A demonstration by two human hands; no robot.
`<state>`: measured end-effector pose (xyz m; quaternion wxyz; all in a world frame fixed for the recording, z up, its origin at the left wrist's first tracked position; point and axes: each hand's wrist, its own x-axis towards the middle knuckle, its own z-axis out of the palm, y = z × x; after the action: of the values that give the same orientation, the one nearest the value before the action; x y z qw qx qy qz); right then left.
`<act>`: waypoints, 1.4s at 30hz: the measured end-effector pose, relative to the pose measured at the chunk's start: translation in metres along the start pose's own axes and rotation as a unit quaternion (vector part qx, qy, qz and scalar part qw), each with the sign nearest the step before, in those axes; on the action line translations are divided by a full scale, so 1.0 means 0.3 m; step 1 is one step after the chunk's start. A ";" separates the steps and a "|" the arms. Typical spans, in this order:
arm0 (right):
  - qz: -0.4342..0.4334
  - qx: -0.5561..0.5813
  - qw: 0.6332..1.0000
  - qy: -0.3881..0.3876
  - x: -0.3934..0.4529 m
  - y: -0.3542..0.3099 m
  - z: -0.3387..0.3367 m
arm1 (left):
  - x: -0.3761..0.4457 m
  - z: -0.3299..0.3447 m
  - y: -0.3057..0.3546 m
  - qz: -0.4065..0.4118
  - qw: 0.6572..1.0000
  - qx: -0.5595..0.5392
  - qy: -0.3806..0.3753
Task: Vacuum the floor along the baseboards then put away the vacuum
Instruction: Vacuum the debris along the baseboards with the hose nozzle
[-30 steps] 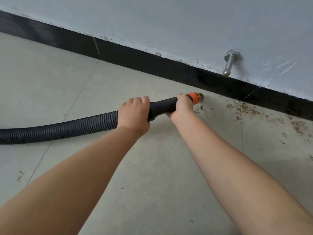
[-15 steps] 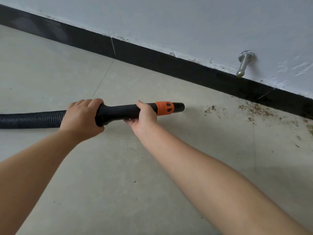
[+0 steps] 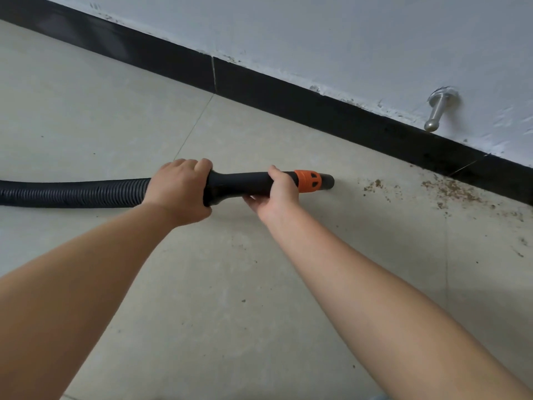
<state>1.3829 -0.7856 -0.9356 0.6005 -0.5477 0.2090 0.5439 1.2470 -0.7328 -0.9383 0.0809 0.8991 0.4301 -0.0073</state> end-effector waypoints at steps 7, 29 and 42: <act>-0.067 0.039 0.994 0.081 0.043 -0.152 -0.140 | 0.093 0.017 0.236 0.045 0.997 0.044 -0.037; -0.109 0.044 0.985 0.129 0.100 -0.345 -0.218 | 0.155 0.024 0.432 0.046 0.998 -0.035 0.001; 0.005 0.022 0.999 0.044 0.100 -0.112 -0.012 | 0.080 -0.028 0.114 -0.017 1.000 -0.014 -0.017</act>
<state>1.4233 -0.7696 -0.9478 0.5999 -0.5568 0.2502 0.5172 1.2880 -0.7342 -0.9274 0.1008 0.8901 0.4441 -0.0179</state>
